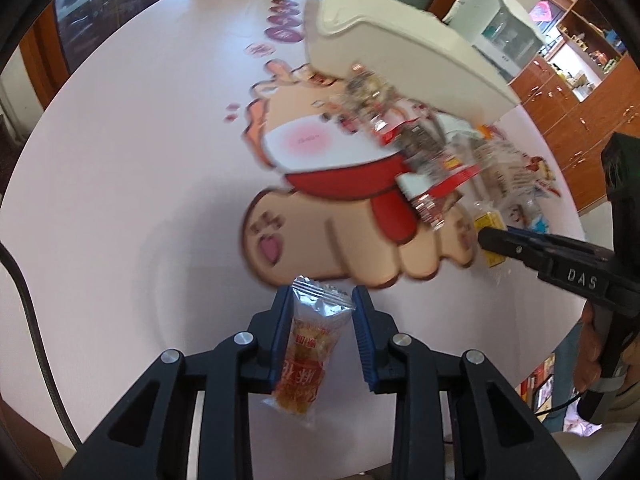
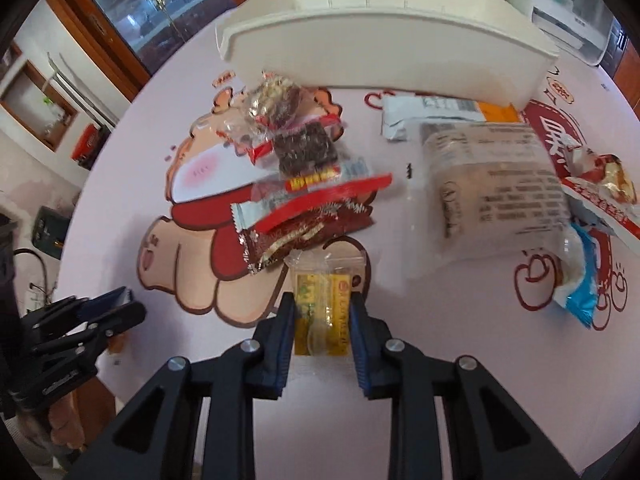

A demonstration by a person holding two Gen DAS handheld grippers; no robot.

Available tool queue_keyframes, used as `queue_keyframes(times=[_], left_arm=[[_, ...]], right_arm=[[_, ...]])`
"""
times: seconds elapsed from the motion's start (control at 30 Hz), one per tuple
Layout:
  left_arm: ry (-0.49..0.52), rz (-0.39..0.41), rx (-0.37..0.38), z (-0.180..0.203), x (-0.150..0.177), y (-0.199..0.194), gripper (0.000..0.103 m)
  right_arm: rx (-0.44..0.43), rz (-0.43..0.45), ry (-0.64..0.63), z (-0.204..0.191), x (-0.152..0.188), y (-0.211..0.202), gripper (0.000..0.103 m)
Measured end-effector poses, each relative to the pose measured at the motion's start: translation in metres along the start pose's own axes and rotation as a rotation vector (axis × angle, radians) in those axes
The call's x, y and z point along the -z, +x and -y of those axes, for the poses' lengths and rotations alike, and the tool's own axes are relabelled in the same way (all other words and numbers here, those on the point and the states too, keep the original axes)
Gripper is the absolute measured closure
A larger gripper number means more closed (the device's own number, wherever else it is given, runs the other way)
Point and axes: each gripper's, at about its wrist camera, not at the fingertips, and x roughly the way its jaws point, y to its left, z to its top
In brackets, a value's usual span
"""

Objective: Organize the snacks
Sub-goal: 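Carry both small snacks over the tray and open both tools to drop them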

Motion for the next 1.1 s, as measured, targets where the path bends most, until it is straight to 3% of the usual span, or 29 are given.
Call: queue_keyframes(times=[0.17,0.2,0.23,0.6,0.67,0.73,0.83,1.1], left_arm=[[0.039,0.045,0.010,0.034,-0.036,-0.017,0.076],[0.052,0.058,0.006,0.041,-0.044,-0.021,0.096],[0.064,0.065,0.004,0.048,-0.054,-0.024,0.098],[0.206,0.223,-0.035,0.119,-0.160,-0.058,0.098],[0.205,0.210,-0.022,0.116,-0.173,-0.061,0.085],[0.182,0.198,-0.034,0.105,-0.176,-0.058,0.057],[0.162,0.149,-0.097,0.084,-0.171,-0.042,0.055],[0.131,-0.030,-0.166,0.047,-0.121,0.012,0.055]], right_arm=[[-0.035,0.059,-0.002,0.003,-0.012,-0.027,0.077],[-0.042,0.075,-0.005,0.003,-0.016,-0.033,0.077],[-0.048,0.093,-0.009,0.001,-0.021,-0.040,0.077],[-0.048,0.281,-0.084,0.009,-0.096,-0.107,0.077],[-0.046,0.306,-0.092,0.014,-0.109,-0.118,0.077],[-0.050,0.323,-0.097,0.017,-0.115,-0.123,0.077],[-0.066,0.320,-0.093,0.024,-0.116,-0.121,0.077],[-0.093,0.226,-0.054,0.035,-0.103,-0.085,0.077]])
